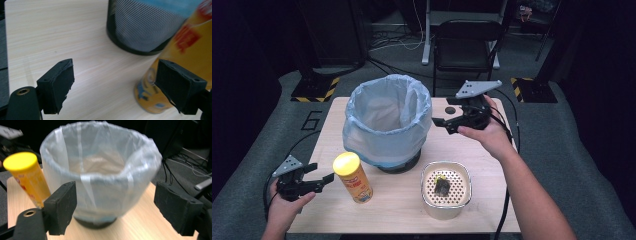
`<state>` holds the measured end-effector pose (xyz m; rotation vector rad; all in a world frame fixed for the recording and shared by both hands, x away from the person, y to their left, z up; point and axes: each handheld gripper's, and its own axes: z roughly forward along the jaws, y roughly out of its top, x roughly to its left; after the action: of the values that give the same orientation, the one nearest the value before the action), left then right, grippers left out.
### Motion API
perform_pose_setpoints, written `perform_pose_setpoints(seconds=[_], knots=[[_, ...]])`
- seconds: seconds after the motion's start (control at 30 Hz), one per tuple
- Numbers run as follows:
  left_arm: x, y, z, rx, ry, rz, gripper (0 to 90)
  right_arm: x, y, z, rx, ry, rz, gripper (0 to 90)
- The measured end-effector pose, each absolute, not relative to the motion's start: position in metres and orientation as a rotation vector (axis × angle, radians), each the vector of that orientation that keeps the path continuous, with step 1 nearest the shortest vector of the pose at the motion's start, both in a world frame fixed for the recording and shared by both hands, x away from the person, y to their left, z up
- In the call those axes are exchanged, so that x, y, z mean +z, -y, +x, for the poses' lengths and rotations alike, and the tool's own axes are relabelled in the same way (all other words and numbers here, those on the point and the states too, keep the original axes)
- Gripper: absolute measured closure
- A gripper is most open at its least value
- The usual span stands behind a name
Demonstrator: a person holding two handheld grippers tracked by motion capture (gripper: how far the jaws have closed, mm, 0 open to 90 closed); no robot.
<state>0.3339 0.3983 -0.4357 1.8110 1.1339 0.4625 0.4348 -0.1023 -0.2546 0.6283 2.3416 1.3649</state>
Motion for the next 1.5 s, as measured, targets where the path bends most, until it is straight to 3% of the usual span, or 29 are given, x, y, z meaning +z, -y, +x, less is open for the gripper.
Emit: perform_pose_setpoints(seconds=[0.4,0.67,1.0,1.17,1.5], knots=[[-0.424,-0.379,0.302,0.401,-0.970,1.850,13.4,-0.292,0.151,0.420,1.313,-2.339,0.711,15.5],[-0.451,-0.349,0.309,0.276,-0.931,1.886,13.5,-0.304,0.163,0.406,1.314,-2.321,0.721,14.8],[-0.472,-0.326,0.336,0.320,-0.869,1.987,14.7,-0.320,0.182,0.395,1.309,-2.283,0.759,14.8],[-0.479,-0.322,0.339,0.320,-0.865,2.017,20.5,-0.330,0.194,0.391,1.358,-2.247,0.807,14.9],[-0.466,-0.322,0.333,0.334,-0.858,2.032,23.6,-0.390,0.220,0.393,1.289,-2.202,1.000,16.8]])
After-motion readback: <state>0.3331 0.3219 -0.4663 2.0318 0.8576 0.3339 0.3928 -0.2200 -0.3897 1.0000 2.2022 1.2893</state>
